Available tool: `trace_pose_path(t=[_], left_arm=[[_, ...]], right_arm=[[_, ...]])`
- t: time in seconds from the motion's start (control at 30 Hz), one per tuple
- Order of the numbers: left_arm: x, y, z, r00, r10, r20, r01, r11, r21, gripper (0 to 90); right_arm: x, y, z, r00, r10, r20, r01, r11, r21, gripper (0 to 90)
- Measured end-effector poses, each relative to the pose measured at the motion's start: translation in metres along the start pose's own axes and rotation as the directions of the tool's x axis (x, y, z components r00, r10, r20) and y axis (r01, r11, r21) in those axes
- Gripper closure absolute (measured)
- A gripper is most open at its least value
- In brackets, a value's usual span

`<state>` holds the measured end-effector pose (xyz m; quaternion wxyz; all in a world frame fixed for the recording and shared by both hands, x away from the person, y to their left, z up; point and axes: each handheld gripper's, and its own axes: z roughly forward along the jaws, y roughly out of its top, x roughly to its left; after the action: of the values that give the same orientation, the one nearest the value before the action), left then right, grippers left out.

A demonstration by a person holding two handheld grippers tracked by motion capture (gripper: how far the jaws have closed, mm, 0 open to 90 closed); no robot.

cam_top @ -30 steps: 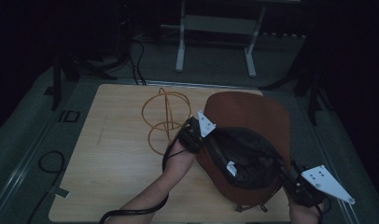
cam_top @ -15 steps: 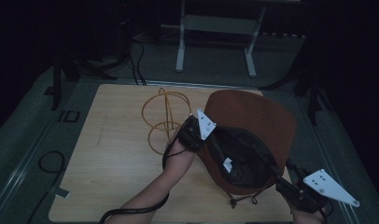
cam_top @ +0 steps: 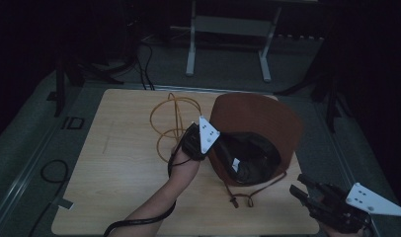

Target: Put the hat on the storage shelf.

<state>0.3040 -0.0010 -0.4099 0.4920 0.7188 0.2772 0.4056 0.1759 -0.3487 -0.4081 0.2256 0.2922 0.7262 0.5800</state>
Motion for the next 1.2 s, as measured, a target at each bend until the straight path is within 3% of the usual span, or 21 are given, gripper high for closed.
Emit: trace_pose_path(t=[0.07,0.17,0.3,0.33,0.4,0.47,0.5,0.57,0.6,0.63,0.67,0.7,0.73,0.77,0.8,0.83,1.0,1.03,1.1,1.17,1.2], left_arm=[[-0.001,-0.001,-0.001,0.9998,0.017,-0.006,-0.017,0.9998,-0.010,85.6],[-0.001,-0.003,-0.006,0.9982,0.048,0.036,-0.046,0.9971,-0.060,85.7],[-0.003,-0.003,-0.010,0.9930,0.089,0.079,-0.080,0.9911,-0.106,85.7],[-0.005,-0.003,-0.012,0.9892,0.113,0.094,-0.101,0.9868,-0.127,85.7],[-0.004,-0.005,-0.015,0.9840,0.114,0.137,-0.092,0.9827,-0.161,85.7],[-0.003,-0.006,-0.016,0.9759,0.109,0.189,-0.074,0.9798,-0.186,85.7],[-0.003,-0.006,-0.016,0.9759,0.109,0.189,-0.074,0.9798,-0.186,85.7],[0.001,-0.009,-0.017,0.9595,0.131,0.249,-0.073,0.9706,-0.229,85.7],[0.001,-0.009,-0.018,0.9555,0.146,0.256,-0.083,0.9668,-0.242,85.7],[0.002,-0.010,-0.018,0.9431,0.157,0.293,-0.078,0.9616,-0.263,85.6],[0.002,-0.010,-0.018,0.9431,0.157,0.293,-0.078,0.9616,-0.263,85.6],[0.002,-0.011,-0.021,0.9312,0.203,0.303,-0.108,0.9469,-0.303,85.6],[0.002,-0.011,-0.021,0.9312,0.203,0.303,-0.108,0.9469,-0.303,85.6],[0.001,-0.011,-0.023,0.9131,0.243,0.328,-0.123,0.9298,-0.347,85.6],[0.001,-0.011,-0.023,0.9131,0.243,0.328,-0.123,0.9298,-0.347,85.6],[-0.002,-0.010,-0.026,0.8947,0.279,0.349,-0.137,0.9155,-0.378,85.6],[-0.010,-0.003,-0.032,0.8523,0.362,0.377,-0.175,0.8772,-0.447,85.6],[-0.012,-0.001,-0.034,0.8475,0.375,0.376,-0.181,0.8695,-0.460,85.6],[-0.014,0.001,-0.036,0.8276,0.399,0.395,-0.182,0.8566,-0.483,85.5],[-0.016,0.004,-0.037,0.8066,0.428,0.407,-0.196,0.8440,-0.499,85.5],[-0.017,0.004,-0.038,0.8006,0.435,0.413,-0.194,0.8395,-0.507,85.5]], right_arm=[[-0.002,0.000,-0.002,0.9998,-0.007,0.019,0.007,1.000,-0.004,53.1],[-0.015,0.002,-0.006,0.9970,0.007,0.077,-0.008,1.000,0.015,52.9],[-0.027,0.001,-0.005,0.9948,0.037,0.094,-0.039,0.999,0.023,49.5],[-0.033,0.000,-0.005,0.9897,0.037,0.138,-0.039,0.999,0.013,50.8],[-0.040,-0.002,-0.007,0.9853,0.025,0.169,-0.027,1.000,0.010,62.9],[-0.046,-0.003,-0.007,0.9795,0.014,0.201,-0.019,1.000,0.021,65.1],[-0.047,-0.003,-0.007,0.9796,0.013,0.201,-0.018,1.000,0.025,67.7],[-0.050,-0.004,-0.007,0.9758,-0.006,0.219,-0.001,0.999,0.034,66.4],[-0.051,-0.004,-0.007,0.9763,-0.006,0.216,-0.003,0.999,0.038,65.7],[-0.054,-0.004,-0.007,0.9786,0.002,0.206,-0.010,0.999,0.038,64.3],[-0.054,-0.004,-0.007,0.9786,0.002,0.206,-0.010,0.999,0.038,64.3],[-0.061,-0.003,-0.006,0.9849,0.028,0.171,-0.035,0.999,0.039,61.0],[-0.061,-0.003,-0.006,0.9849,0.028,0.171,-0.035,0.999,0.039,61.0],[-0.065,-0.001,-0.002,0.9893,0.034,0.141,-0.042,0.998,0.049,58.4],[-0.065,-0.001,-0.002,0.9893,0.034,0.141,-0.042,0.998,0.049,58.4],[-0.067,0.002,0.004,0.9937,0.024,0.110,-0.032,0.997,0.066,56.1],[-0.060,0.010,0.022,0.9993,-0.002,-0.037,0.005,0.997,0.081,51.2],[-0.058,0.011,0.025,0.9961,-0.010,-0.087,0.016,0.997,0.074,50.6],[-0.052,0.014,0.031,0.9853,-0.021,-0.170,0.032,0.997,0.065,50.0],[-0.045,0.015,0.035,0.9650,-0.032,-0.260,0.049,0.997,0.057,47.8],[-0.041,0.015,0.038,0.9527,-0.041,-0.301,0.061,0.997,0.057,46.6]])
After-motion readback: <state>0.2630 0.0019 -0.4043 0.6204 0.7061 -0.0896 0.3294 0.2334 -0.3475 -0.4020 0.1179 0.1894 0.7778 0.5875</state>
